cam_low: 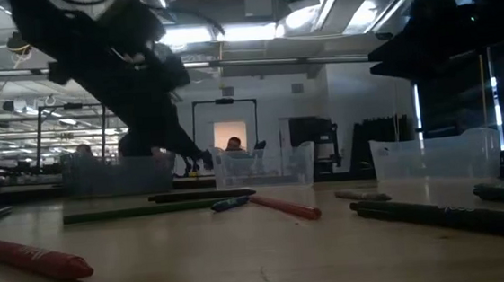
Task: Sort crayons/erasers/pens/pencils in bins
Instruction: Put the black pen into the left transparent bin
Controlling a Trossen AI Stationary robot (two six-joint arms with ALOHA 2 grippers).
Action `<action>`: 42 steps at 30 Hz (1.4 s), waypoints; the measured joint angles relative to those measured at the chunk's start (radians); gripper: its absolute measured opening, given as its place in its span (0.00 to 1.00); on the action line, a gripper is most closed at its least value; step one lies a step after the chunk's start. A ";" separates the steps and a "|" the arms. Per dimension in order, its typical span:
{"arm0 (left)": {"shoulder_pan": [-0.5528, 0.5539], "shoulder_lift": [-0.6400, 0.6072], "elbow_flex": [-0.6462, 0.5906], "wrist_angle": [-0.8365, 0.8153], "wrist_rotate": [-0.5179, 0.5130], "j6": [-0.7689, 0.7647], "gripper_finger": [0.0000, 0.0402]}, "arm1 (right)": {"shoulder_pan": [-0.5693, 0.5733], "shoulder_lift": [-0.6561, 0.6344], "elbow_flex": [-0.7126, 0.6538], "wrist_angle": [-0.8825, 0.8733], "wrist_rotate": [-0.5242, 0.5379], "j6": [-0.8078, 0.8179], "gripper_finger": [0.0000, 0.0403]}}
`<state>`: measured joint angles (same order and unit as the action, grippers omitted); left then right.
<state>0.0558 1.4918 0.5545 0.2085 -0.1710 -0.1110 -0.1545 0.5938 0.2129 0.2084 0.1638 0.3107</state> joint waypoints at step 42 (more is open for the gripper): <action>0.035 0.248 0.159 -0.076 0.017 0.062 0.04 | 0.130 0.283 0.020 0.012 0.174 0.078 0.43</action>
<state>0.0904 1.7398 0.7136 0.1324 -0.1542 -0.0494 -0.0245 0.8764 0.2325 0.2204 0.3378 0.3889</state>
